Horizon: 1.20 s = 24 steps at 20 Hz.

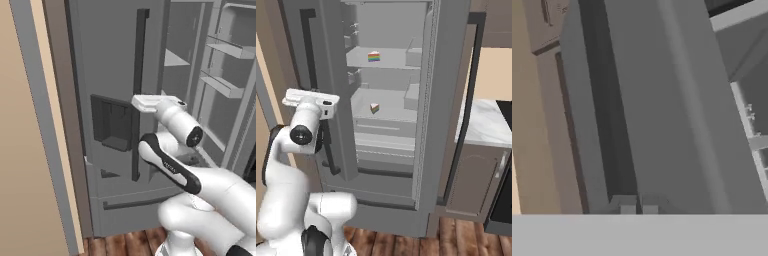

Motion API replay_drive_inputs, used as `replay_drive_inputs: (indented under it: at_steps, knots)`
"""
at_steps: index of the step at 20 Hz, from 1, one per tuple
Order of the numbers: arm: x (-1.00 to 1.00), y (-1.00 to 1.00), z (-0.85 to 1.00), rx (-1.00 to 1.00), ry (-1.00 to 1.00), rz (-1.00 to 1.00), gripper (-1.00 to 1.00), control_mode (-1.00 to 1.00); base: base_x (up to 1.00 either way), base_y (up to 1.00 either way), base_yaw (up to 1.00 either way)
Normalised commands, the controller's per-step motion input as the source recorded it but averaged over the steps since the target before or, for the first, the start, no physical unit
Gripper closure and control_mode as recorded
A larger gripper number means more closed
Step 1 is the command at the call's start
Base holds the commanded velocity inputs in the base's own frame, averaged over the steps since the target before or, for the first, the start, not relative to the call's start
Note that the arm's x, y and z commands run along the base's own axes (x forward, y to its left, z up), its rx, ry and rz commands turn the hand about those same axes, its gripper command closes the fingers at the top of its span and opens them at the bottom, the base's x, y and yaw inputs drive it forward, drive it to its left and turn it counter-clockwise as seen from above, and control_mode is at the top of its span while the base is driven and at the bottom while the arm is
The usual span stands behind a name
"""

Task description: Take the cakes from the fridge and place them on the empty tray on the dining counter.

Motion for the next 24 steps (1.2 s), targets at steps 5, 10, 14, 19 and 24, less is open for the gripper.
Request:
replay_drive_inputs:
  at_steps: [5,10,14,19,24]
  knots:
    - [-1.0,-0.72,0.96,0.23,0.42,-0.09,1.0,-1.0,0.0,0.0,0.0]
    - [-0.95,-0.89,0.99,0.02,0.35,-0.01,-1.0,-1.0,0.0,0.0,0.0]
    - [-0.07,-0.81,0.26,0.07,0.2,0.1,-1.0,-1.0,0.0,0.0,0.0]
    - [0.12,-0.09,-0.17,0.16,0.06,0.22,-1.0,-1.0,0.0,0.0,0.0]
    - [0.23,0.23,-0.68,0.2,0.0,0.04,-1.0,-1.0,0.0,0.0,0.0]
